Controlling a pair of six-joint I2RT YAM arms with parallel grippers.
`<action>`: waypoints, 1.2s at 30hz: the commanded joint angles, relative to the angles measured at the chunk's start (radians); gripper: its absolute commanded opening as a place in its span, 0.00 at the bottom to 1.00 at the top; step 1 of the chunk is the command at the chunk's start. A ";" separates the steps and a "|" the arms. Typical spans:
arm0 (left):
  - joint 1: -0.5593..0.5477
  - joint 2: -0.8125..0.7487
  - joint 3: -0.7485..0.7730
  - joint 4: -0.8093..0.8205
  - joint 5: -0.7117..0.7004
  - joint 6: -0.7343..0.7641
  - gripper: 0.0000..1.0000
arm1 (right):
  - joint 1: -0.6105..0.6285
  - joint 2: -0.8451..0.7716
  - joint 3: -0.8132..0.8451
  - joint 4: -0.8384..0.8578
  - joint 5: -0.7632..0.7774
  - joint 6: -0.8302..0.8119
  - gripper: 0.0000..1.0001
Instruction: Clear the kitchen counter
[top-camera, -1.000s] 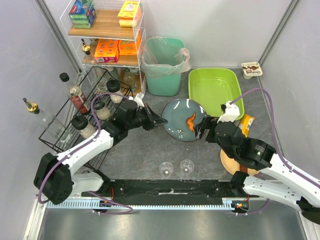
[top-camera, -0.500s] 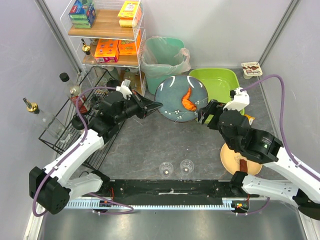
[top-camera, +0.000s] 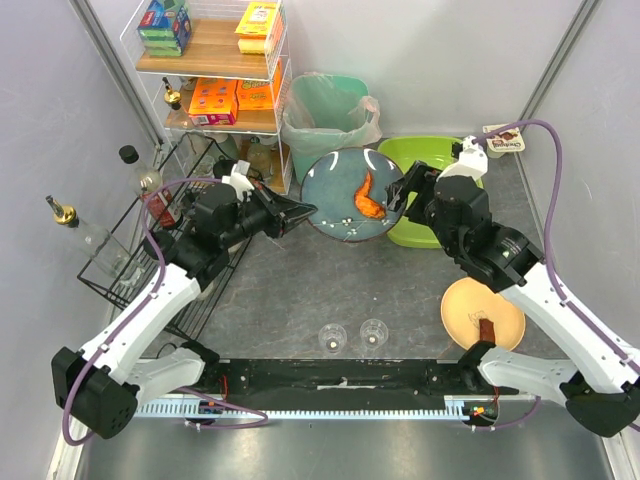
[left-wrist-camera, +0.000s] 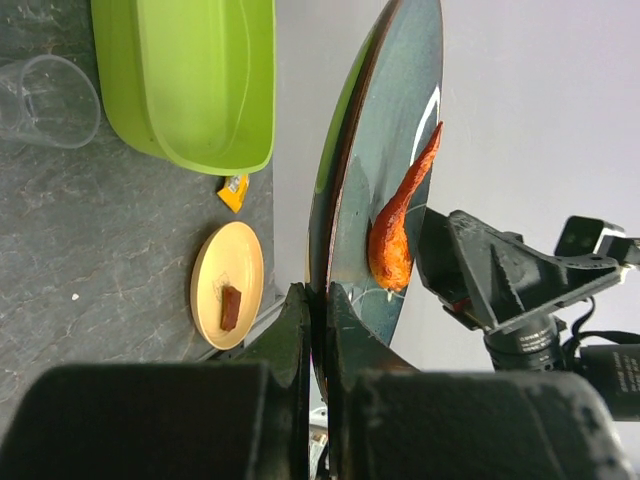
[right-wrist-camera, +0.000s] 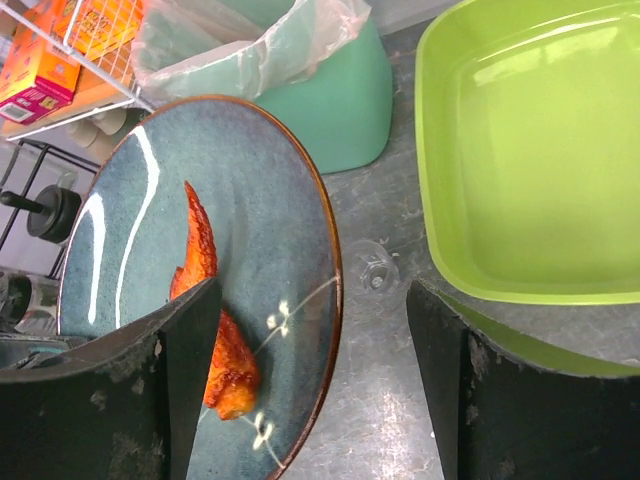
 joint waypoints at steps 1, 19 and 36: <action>0.022 -0.072 0.078 0.200 0.044 -0.078 0.02 | -0.055 -0.010 -0.034 0.094 -0.153 -0.004 0.81; 0.039 -0.056 0.094 0.224 0.071 -0.086 0.02 | -0.241 -0.056 -0.274 0.465 -0.620 0.238 0.45; 0.048 -0.035 0.170 0.062 0.085 0.095 0.80 | -0.319 0.009 -0.260 0.485 -0.724 0.389 0.00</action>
